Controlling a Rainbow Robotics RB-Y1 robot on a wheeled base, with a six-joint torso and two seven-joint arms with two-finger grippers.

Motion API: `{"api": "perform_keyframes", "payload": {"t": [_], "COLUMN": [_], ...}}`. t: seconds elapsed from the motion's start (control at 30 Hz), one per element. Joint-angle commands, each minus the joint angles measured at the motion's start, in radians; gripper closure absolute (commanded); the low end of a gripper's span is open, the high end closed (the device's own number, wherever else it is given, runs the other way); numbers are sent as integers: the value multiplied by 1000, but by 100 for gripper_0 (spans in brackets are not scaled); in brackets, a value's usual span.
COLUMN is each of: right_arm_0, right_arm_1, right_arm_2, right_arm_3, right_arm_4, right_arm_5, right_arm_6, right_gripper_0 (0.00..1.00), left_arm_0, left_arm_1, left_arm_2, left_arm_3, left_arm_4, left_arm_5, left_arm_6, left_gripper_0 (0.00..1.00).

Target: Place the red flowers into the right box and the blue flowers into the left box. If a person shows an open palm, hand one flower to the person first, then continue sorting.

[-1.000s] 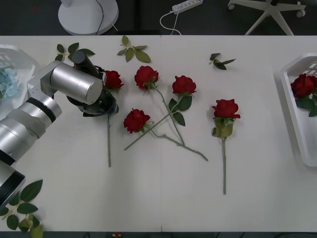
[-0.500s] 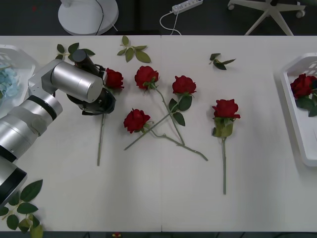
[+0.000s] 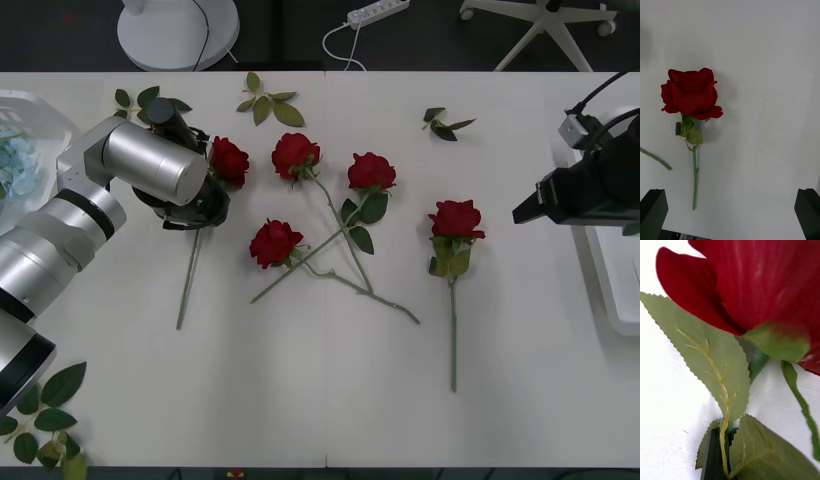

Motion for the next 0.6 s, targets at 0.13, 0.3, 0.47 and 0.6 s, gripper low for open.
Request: {"api": "perform_keyframes", "payload": {"t": [0.13, 0.3, 0.47, 0.6], "right_arm_0": [9, 9, 9, 9], "right_arm_1": [47, 104, 154, 188], "right_arm_2": [140, 183, 215, 247], "right_arm_3": [-94, -93, -93, -83], "right_arm_4": [209, 298, 367, 426], "right_arm_5": [-52, -60, -61, -63], "right_arm_6": [-276, -371, -432, -445], "right_gripper_0": [0, 0, 0, 0], "left_arm_0": [16, 14, 16, 17], "left_arm_1": [4, 34, 70, 100], "left_arm_2": [16, 85, 137, 156], "left_arm_3": [0, -113, -267, -403], "left_arm_4": [-4, 66, 184, 275], "left_arm_5": [-17, 42, 95, 116], "left_arm_6": [-83, -91, -112, -118], "left_gripper_0": [100, 100, 100, 100]}}
